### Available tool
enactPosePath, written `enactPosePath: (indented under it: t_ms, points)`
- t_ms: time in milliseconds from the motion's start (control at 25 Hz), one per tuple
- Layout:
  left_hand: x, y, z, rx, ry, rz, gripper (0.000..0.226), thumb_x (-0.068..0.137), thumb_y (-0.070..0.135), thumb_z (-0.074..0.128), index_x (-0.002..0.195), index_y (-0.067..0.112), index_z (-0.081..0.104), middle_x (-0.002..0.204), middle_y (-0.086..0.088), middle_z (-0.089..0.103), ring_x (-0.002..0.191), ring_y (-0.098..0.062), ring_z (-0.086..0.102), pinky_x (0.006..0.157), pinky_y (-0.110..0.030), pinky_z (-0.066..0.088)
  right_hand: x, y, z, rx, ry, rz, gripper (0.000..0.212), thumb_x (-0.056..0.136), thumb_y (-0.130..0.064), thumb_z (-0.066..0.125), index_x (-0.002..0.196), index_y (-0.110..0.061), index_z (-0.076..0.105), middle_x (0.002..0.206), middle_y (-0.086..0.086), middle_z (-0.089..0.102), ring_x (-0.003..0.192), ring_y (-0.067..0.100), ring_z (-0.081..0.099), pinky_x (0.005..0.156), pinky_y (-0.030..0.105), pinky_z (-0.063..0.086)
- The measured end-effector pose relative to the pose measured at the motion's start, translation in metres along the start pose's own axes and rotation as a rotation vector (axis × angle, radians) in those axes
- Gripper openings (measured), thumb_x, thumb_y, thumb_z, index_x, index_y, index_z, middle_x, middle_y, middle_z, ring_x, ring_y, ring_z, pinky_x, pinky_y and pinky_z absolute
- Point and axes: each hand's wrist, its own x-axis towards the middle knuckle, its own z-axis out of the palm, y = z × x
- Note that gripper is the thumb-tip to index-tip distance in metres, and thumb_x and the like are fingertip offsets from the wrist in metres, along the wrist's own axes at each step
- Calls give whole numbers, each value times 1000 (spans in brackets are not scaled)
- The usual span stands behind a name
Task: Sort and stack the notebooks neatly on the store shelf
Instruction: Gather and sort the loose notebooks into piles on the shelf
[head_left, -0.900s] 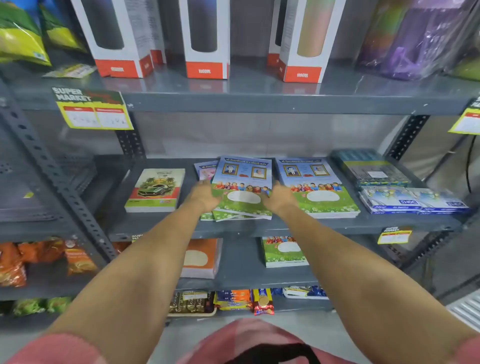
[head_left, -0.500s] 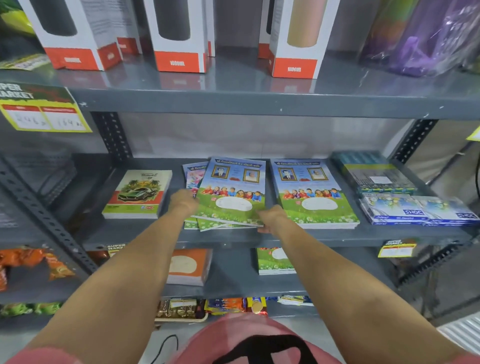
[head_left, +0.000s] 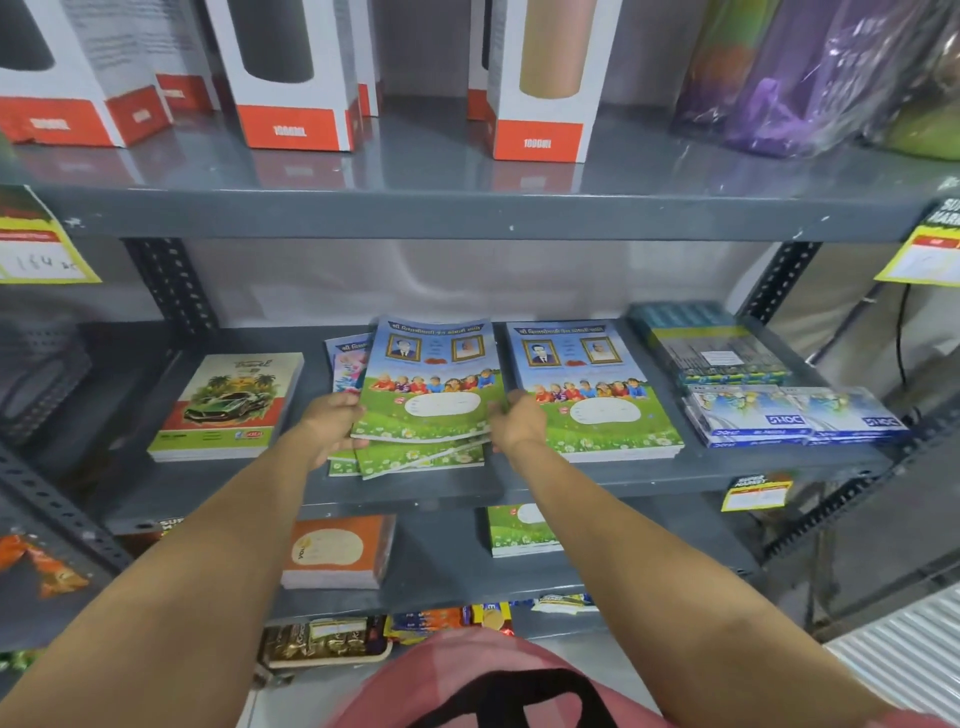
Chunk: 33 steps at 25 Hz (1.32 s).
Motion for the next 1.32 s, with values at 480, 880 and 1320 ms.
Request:
enactPosePath:
  t_ms: [480, 880, 1320]
  points:
    - [-10, 34, 106, -150, -176, 111, 45, 91, 6, 59, 135, 5, 47, 143, -13, 46, 131, -33, 44, 67, -31, 59, 31, 21, -102, 95, 363, -97, 34, 97, -23, 50, 124, -3, 56, 117, 18, 66, 105, 35, 63, 86, 38, 48]
    - [-39, 4, 188, 134, -370, 49, 30, 81, 6, 73, 106, 1, 57, 105, -16, 64, 76, -17, 64, 48, -21, 57, 18, 104, -155, -10, 482, 223, 32, 98, -25, 48, 116, -4, 63, 112, 22, 65, 105, 39, 60, 77, 37, 45]
    - [-20, 25, 128, 559, -140, 250, 12, 83, 26, 69, 86, 14, 71, 98, -10, 74, 89, -27, 71, 80, -39, 60, 22, 51, -116, -275, 583, -69, 30, 91, -27, 56, 115, -8, 55, 124, 17, 45, 100, 37, 58, 73, 39, 48]
